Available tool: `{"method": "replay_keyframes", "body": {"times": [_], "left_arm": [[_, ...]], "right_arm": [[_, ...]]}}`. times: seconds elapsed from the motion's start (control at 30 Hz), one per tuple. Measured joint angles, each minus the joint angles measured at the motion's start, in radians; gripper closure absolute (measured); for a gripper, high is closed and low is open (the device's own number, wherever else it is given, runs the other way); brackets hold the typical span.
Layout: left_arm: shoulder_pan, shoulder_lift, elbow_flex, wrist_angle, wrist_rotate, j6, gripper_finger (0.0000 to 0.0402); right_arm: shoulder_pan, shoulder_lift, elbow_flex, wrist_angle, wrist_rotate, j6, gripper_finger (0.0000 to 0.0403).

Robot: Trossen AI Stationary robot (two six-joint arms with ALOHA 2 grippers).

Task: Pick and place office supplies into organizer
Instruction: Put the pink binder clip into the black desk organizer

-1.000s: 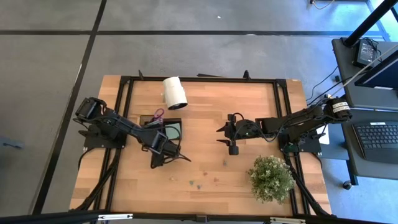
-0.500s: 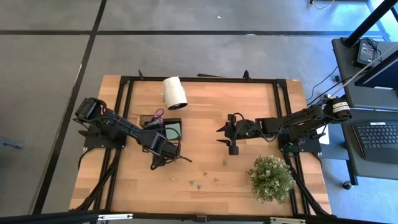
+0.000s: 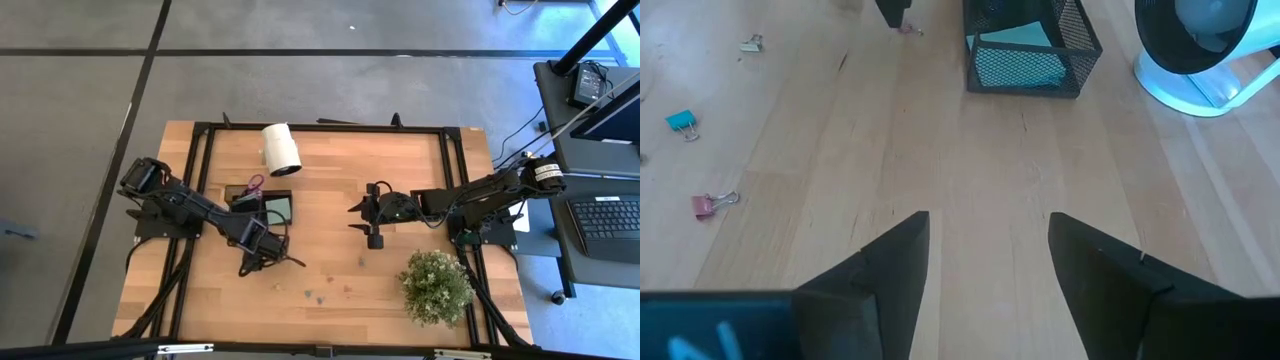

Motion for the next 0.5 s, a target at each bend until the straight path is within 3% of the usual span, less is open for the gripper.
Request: {"method": "replay_keyframes", "body": {"times": [0.4,0.5], "left_arm": [[0.001,0.0,0.0,0.0,0.0,-0.042,0.0227],[0.002,0.0,0.0,0.0,0.057,-0.044,0.0228]], "right_arm": [[0.0,0.0,0.0,0.0,0.0,-0.001,0.0193],[0.0,0.0,0.0,0.0,0.0,0.0,0.0193]]}}
